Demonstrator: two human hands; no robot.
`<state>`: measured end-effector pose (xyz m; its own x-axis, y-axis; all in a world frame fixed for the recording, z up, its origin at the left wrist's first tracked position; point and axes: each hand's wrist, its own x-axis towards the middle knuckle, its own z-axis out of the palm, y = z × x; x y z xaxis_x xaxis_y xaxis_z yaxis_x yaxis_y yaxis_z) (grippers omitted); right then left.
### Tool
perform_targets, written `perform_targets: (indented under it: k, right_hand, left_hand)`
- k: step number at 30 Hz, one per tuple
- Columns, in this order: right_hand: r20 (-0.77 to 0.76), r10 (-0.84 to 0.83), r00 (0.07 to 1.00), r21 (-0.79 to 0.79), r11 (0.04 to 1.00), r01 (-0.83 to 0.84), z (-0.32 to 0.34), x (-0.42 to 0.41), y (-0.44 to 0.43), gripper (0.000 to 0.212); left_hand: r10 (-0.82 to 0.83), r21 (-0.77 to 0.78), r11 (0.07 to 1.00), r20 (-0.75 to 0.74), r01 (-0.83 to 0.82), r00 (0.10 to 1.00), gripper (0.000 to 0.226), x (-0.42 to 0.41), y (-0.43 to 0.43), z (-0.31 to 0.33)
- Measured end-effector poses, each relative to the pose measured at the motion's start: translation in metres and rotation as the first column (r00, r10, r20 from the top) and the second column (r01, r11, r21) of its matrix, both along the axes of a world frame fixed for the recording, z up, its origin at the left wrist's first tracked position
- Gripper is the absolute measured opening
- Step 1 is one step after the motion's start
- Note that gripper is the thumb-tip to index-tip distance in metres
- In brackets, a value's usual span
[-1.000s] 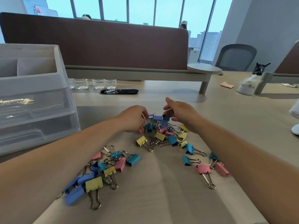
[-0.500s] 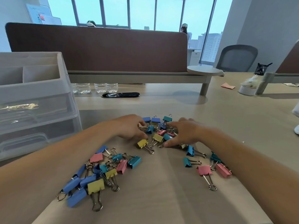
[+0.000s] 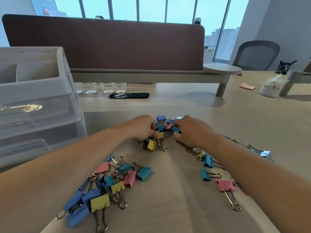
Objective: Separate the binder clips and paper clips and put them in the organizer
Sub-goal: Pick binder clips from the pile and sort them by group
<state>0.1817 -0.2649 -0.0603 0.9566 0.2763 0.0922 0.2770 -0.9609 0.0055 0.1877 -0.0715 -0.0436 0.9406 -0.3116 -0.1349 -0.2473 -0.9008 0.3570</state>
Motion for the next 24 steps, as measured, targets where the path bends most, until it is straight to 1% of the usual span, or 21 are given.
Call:
perform_targets:
  k: [3, 5, 8, 11, 13, 17, 19, 21, 22, 23, 24]
  right_hand:
    - [-0.019, -0.047, 0.999, 0.059, 0.997, 0.048, 0.002, 0.005, 0.003, 0.039]
    - [-0.063, -0.074, 0.995, 0.175, 0.981, 0.084, 0.004, 0.012, 0.003, 0.038]
    - [-0.119, -0.118, 0.986, 0.366, 0.918, 0.154, 0.01, 0.02, -0.004, 0.034]
    - [-0.115, -0.149, 0.982, 0.418, 0.89, 0.184, 0.007, 0.029, -0.008, 0.029]
    - [-0.11, -0.16, 0.981, 0.424, 0.885, 0.192, 0.005, 0.032, -0.009, 0.028]
    - [-0.077, -0.169, 0.983, 0.398, 0.898, 0.186, 0.005, 0.032, -0.007, 0.034]
    - [-0.051, -0.165, 0.985, 0.299, 0.939, 0.173, 0.005, 0.028, -0.006, 0.04]
    - [0.061, -0.14, 0.988, 0.105, 0.986, 0.133, 0.006, 0.024, -0.003, 0.051]
    - [0.115, -0.102, 0.988, 0.042, 0.994, 0.098, 0.008, 0.021, 0.0, 0.056]
    - [0.13, -0.051, 0.99, 0.038, 0.998, 0.047, 0.01, 0.018, 0.004, 0.059]
    - [0.11, 0.014, 0.994, 0.075, 0.997, -0.022, 0.013, 0.014, 0.009, 0.06]
  left_hand:
    - [0.044, -0.065, 0.997, -0.055, -0.047, 0.998, 0.023, 0.003, 0.004, 0.0]
    - [0.09, -0.159, 0.982, -0.092, -0.104, 0.992, 0.017, 0.006, 0.011, 0.0]
    - [0.139, -0.293, 0.94, -0.135, -0.173, 0.981, 0.013, 0.006, 0.019, 0.001]
    - [0.189, -0.384, 0.895, -0.135, -0.227, 0.973, 0.013, 0.009, 0.024, 0.005]
    - [0.211, -0.384, 0.892, -0.11, -0.238, 0.971, 0.013, 0.012, 0.025, 0.006]
    - [0.23, -0.318, 0.916, -0.088, -0.246, 0.969, 0.013, 0.014, 0.023, 0.007]
    - [0.249, -0.289, 0.92, -0.085, -0.263, 0.965, 0.015, 0.015, 0.022, 0.007]
    - [0.267, -0.282, 0.918, -0.075, -0.277, 0.961, 0.019, 0.016, 0.023, 0.006]
    - [0.273, -0.286, 0.915, -0.074, -0.283, 0.959, 0.02, 0.017, 0.023, 0.005]
    - [0.276, -0.283, 0.915, -0.075, -0.286, 0.958, 0.02, 0.018, 0.024, 0.005]
    - [0.275, -0.265, 0.921, -0.071, -0.284, 0.959, 0.02, 0.019, 0.024, 0.004]
